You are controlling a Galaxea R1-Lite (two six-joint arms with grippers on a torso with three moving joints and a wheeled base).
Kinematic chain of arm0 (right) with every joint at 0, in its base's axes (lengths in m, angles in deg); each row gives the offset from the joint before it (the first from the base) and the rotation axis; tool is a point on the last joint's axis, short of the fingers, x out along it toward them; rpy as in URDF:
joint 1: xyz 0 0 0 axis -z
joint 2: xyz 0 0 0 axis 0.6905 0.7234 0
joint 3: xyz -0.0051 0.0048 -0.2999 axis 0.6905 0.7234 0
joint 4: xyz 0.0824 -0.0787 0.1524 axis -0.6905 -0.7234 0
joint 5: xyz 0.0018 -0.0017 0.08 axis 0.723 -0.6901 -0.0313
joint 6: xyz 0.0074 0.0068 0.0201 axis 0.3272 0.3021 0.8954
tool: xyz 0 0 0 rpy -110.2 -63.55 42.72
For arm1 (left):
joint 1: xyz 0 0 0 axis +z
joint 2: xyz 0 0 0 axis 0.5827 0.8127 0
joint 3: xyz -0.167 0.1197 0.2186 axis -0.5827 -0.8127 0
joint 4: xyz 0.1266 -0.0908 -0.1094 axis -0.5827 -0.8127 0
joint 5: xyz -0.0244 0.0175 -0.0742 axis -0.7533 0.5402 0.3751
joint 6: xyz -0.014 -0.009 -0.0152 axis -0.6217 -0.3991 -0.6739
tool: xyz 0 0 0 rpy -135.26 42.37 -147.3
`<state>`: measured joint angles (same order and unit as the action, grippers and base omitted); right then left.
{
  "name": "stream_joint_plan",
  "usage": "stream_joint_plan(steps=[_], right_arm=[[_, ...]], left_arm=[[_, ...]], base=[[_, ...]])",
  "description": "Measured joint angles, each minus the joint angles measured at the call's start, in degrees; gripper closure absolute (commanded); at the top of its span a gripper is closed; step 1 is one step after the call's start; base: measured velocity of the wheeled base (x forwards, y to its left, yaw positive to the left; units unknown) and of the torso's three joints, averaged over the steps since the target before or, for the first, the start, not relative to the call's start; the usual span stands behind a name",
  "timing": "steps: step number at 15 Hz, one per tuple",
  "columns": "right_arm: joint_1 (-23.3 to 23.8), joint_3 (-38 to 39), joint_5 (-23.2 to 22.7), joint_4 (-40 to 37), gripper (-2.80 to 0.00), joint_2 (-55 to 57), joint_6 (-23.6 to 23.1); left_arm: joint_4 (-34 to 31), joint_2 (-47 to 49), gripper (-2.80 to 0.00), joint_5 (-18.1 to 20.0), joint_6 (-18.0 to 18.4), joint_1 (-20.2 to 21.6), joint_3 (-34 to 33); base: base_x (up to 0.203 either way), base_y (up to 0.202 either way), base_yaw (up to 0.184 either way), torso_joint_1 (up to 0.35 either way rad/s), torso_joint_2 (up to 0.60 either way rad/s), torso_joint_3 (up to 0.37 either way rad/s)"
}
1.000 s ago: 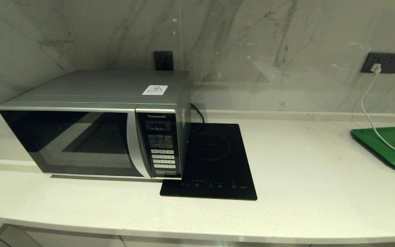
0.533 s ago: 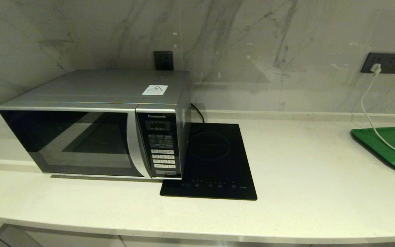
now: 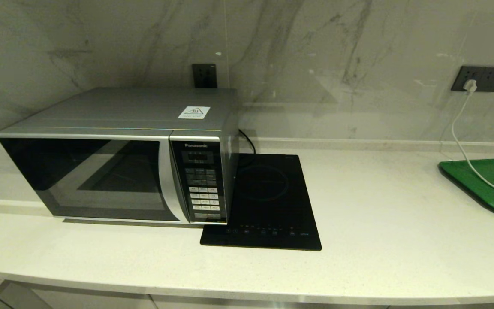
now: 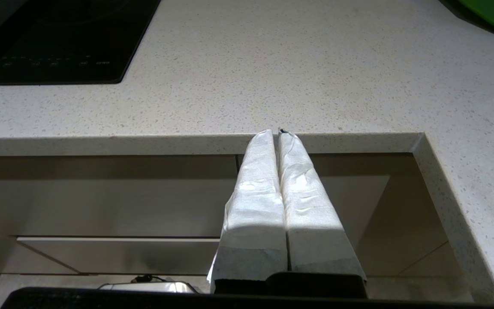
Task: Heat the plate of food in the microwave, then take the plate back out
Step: Open the microwave oven
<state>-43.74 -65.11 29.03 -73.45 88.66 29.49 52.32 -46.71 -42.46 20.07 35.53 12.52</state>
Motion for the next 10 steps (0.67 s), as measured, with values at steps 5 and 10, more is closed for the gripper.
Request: stream_joint_plan(steps=[5,10], right_arm=[[0.00,0.00,-0.03,0.00,0.00,0.00,-0.02],[0.00,0.00,0.00,0.00,0.00,0.00,-0.02]], left_arm=[[0.23,-0.10,0.00,-0.02,-0.88,0.01,-0.28],[1.27,-0.10,0.00,-0.52,-2.01,0.21,-0.48]], base=[[0.000,0.000,0.000,0.000,0.00,0.000],[0.000,0.000,0.000,0.000,0.00,0.000]])
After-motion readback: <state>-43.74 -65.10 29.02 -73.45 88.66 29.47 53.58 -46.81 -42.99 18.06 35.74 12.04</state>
